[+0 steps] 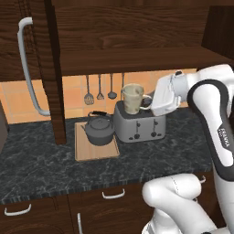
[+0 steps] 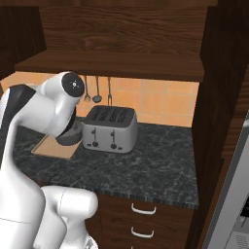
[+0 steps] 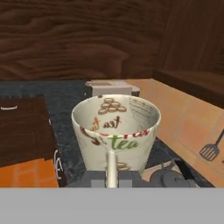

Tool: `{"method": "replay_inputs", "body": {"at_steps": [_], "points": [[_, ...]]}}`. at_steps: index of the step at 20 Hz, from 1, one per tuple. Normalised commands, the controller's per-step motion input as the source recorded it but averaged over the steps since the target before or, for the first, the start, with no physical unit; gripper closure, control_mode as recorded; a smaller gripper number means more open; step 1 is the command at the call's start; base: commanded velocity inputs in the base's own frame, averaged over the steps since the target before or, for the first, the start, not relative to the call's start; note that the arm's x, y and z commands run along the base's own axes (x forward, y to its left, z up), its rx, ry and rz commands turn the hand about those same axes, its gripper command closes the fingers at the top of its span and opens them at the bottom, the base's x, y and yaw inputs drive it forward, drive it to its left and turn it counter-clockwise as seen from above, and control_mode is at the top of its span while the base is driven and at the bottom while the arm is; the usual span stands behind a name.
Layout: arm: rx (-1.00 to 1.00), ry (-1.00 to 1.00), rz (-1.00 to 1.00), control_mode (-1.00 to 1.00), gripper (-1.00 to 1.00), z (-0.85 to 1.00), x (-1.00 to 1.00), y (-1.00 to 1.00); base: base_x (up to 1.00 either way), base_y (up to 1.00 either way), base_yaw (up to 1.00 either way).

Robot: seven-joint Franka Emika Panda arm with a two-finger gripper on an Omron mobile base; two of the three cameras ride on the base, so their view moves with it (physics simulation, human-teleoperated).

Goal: Pick the kettle from the counter and place it on the tray. Then pick the mug from the cabinet and place it on the tray. Then close the cabinet doors.

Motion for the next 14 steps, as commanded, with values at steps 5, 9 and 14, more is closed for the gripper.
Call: {"method": "replay_inputs", "body": {"at_steps": [5, 9, 14], "points": [[0.0, 0.1, 0.0, -1.0, 1.0, -0.54, 0.23, 0.08, 0.0, 0.0, 0.0], [0.0, 0.18, 0.0, -1.0, 1.0, -0.91, 0.2, 0.11, 0.0, 0.0, 0.0], [0.0, 0.2, 0.0, -1.0, 1.0, -0.94, 0.26, 0.18, 0.0, 0.0, 0.0]]}}
